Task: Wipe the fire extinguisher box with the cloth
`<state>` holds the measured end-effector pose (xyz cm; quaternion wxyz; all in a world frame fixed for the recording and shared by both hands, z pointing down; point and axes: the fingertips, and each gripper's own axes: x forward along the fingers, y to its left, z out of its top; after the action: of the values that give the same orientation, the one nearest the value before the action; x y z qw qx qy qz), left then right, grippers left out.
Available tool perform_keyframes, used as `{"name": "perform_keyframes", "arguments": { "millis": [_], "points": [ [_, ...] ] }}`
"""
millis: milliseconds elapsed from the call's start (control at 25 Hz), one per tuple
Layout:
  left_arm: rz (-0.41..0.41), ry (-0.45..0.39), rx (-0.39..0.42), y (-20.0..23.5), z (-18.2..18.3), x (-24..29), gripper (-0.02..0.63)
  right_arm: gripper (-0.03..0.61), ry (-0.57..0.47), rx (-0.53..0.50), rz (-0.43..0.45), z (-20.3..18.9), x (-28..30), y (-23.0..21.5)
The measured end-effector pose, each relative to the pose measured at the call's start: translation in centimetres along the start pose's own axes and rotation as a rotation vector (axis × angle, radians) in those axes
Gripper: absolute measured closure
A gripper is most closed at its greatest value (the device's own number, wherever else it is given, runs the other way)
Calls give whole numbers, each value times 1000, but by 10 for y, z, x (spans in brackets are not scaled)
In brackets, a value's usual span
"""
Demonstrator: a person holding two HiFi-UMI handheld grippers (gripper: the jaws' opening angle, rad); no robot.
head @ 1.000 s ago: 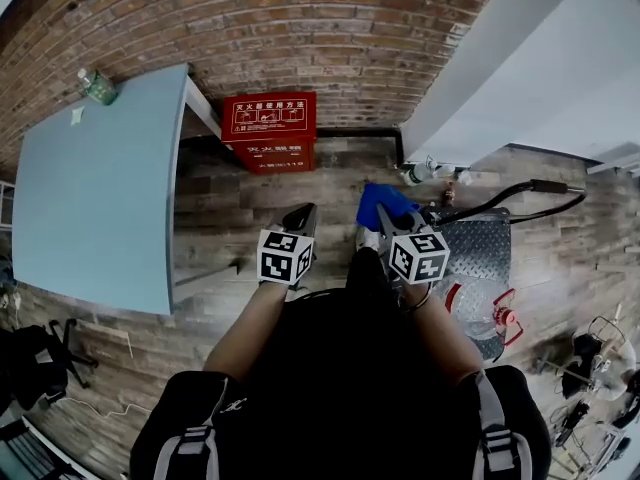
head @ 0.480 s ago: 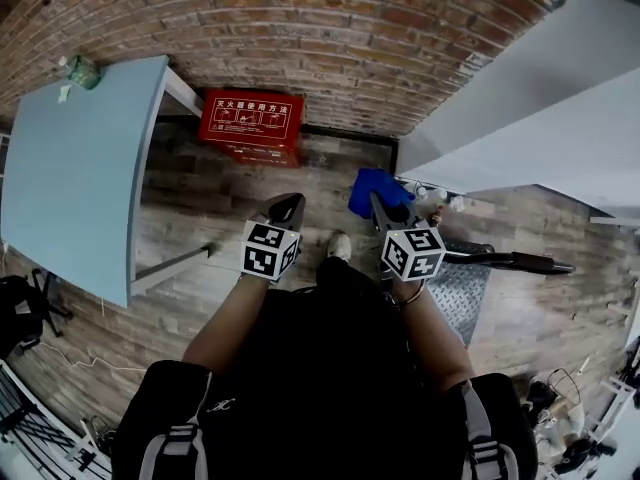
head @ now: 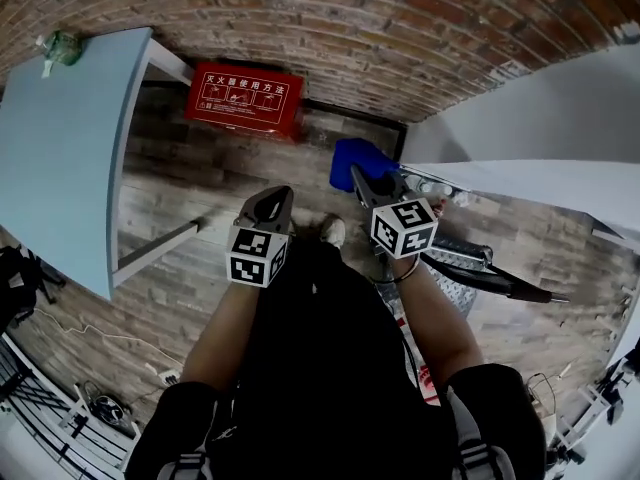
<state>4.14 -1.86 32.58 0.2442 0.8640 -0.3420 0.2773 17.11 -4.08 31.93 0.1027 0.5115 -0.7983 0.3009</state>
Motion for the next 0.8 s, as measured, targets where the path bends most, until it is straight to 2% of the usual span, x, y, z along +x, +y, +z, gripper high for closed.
{"name": "perform_keyframes", "arguments": {
  "millis": [120,400,680,800],
  "points": [
    [15,6,-13,23,-9,26,620,535,-1,10,9,-4,39,-19],
    [34,49,-104,85,-64,116,620,535,-34,42,10,-30,129,-62],
    [18,33,-102,115,-103,190,620,535,-116,89,16,-62,229,-113],
    [22,11,-104,126,-122,212,620,535,-174,117,47,-71,268,-124]
  ]
}}
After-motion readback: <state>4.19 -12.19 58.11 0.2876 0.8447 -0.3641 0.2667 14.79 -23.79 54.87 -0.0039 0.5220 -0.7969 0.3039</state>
